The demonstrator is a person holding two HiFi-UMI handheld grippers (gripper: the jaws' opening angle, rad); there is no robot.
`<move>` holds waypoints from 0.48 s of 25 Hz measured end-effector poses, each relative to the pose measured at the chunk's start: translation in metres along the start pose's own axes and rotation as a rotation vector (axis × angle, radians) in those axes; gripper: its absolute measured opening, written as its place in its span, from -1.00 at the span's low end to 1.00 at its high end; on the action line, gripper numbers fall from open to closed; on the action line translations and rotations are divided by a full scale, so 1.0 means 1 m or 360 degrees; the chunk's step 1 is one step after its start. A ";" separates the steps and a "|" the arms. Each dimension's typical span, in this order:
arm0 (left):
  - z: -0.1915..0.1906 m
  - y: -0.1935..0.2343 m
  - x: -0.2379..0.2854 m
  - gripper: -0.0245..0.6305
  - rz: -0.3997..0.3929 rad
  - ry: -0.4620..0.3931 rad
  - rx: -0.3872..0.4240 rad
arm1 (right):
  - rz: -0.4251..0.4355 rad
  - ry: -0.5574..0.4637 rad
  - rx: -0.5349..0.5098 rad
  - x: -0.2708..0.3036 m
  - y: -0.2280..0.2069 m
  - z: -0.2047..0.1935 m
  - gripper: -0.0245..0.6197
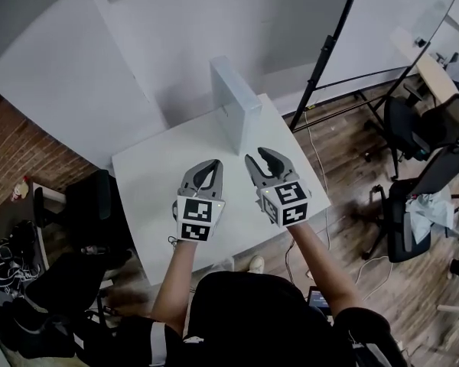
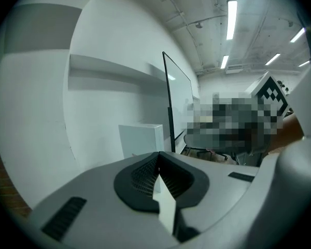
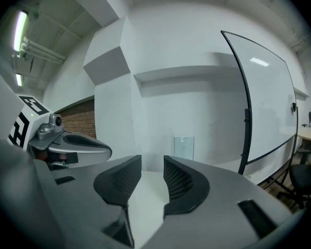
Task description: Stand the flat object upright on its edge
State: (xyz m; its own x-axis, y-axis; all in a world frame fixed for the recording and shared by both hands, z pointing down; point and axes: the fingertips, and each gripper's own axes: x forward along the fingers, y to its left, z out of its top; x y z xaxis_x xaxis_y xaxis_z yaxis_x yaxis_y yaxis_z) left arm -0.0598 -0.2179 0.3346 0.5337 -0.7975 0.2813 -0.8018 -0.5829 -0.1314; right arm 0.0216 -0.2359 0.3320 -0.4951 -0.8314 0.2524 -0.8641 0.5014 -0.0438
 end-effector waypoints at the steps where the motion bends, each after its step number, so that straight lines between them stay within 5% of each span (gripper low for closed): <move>1: 0.002 -0.001 -0.004 -0.88 0.0009 -0.0003 -0.0003 | 0.0006 -0.0013 -0.0011 -0.004 0.003 0.003 -0.46; 12: 0.026 -0.020 -0.038 -0.89 0.0113 -0.0098 -0.0070 | -0.0026 -0.0001 -0.0093 -0.037 0.007 0.008 -0.78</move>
State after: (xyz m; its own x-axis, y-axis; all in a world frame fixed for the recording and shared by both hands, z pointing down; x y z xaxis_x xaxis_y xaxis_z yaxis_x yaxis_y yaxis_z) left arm -0.0571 -0.1799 0.3016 0.4896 -0.8454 0.2137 -0.8484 -0.5184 -0.1069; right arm 0.0333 -0.2036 0.3148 -0.4813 -0.8396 0.2518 -0.8653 0.5010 0.0167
